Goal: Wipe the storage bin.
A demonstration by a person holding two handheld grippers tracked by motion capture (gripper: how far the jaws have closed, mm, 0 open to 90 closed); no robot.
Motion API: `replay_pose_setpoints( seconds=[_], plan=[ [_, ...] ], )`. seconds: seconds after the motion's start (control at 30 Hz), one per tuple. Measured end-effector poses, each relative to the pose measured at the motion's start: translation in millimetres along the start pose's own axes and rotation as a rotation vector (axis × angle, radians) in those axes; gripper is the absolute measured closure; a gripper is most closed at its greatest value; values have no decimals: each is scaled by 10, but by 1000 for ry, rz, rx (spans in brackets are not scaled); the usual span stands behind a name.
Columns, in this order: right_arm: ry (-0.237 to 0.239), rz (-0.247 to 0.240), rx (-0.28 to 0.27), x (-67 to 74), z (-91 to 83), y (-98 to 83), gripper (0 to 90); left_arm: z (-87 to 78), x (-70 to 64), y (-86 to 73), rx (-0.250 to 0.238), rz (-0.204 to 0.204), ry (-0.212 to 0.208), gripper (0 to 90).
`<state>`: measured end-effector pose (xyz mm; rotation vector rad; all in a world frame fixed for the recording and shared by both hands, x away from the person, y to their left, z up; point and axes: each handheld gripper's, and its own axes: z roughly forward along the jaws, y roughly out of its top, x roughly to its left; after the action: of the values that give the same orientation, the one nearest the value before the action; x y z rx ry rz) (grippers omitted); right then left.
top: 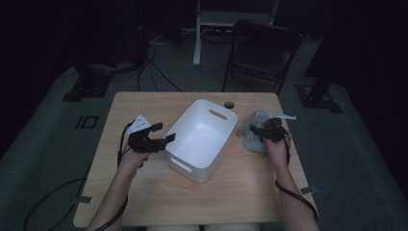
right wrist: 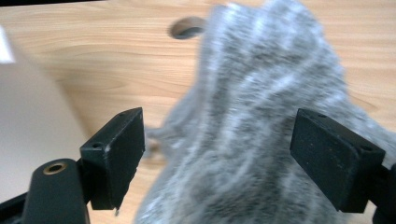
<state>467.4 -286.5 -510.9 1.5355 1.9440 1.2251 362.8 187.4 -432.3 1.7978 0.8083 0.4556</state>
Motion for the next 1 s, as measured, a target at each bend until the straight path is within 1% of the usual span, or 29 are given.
replay_pose_setpoints(
  seconds=[0.03, 0.07, 0.1, 0.13, 0.17, 0.2, 0.27, 0.3, 0.37, 0.4, 0.43, 0.5, 0.53, 0.57, 0.6, 0.63, 0.67, 0.7, 0.73, 0.77, 0.8, 0.83, 0.87, 0.9, 0.93, 0.97, 1.0],
  plan=[
    [36, 6, 8, -2, -27, 3, 145, -7, -12, 6, -6, -2, -1, 252],
    [57, -4, 1, -3, -48, 0, 132, -17, -21, 11, -5, 0, -5, 243],
    [66, -21, -4, -2, -76, -2, 134, -24, -30, 12, -6, 1, -4, 242],
    [62, -34, -8, 0, -97, -4, 134, -34, -41, 12, -8, 2, 0, 233],
    [63, -40, -14, 0, -134, -10, 134, -41, -48, 10, -4, 1, 7, 199],
    [70, -44, -25, -3, -164, -17, 134, -55, -49, 8, 3, 5, 8, 191],
    [66, -53, -35, 8, -230, -33, 136, -111, -47, -4, 8, 7, 20, 190],
    [66, -53, -35, 8, -230, -33, 136, -111, -47, -4, 8, 7, 20, 190],
    [64, -71, -42, 42, -322, -69, 136, -163, -40, -15, 7, 0, 25, 190],
    [64, -71, -42, 42, -322, -69, 136, -163, -40, -15, 7, 0, 25, 190],
    [78, -77, -48, 64, -377, -95, 136, -229, -34, -32, 5, 0, 34, 190],
    [90, -86, -56, 87, -437, -120, 136, -287, -31, -55, 6, -4, 38, 190],
    [90, -86, -56, 87, -437, -120, 136, -287, -31, -55, 6, -4, 38, 190],
    [98, -102, -56, 113, -487, -147, 136, -342, -27, -78, 9, -5, 39, 190],
    [98, -102, -56, 113, -487, -147, 136, -342, -27, -78, 9, -5, 39, 190],
    [109, -117, -58, 148, -540, -185, 136, -418, -23, -113, 9, -7, 46, 190],
    [111, -123, -57, 158, -557, -199, 136, -452, -25, -130, 11, -8, 54, 190],
    [118, -125, -61, 171, -579, -221, 136, -481, -38, -149, 22, 12, 86, 190],
    [120, -126, -59, 183, -600, -244, 136, -481, -38, -149, 22, 12, 86, 190],
    [125, -127, -57, 192, -619, -268, 136, -524, -63, -195, 38, 33, 112, 190],
    [131, -128, -59, 198, -632, -288, 136, -524, -63, -195, 38, 33, 112, 190],
    [130, -129, -56, 209, -653, -320, 136, -582, -61, -260, 36, 14, 108, 190],
    [125, -132, -58, 217, -672, -348, 136, -582, -61, -260, 36, 14, 108, 190],
    [127, -128, -59, 224, -689, -377, 136, -623, -55, -313, 42, 17, 115, 190],
    [131, -129, -56, 225, -699, -399, 136, -623, -55, -313, 42, 17, 115, 190],
    [128, -131, -56, 228, -718, -438, 136, -668, -39, -379, 47, 5, 114, 190],
    [132, -127, -57, 231, -728, -464, 136, -668, -39, -379, 47, 5, 114, 190]
  ],
)
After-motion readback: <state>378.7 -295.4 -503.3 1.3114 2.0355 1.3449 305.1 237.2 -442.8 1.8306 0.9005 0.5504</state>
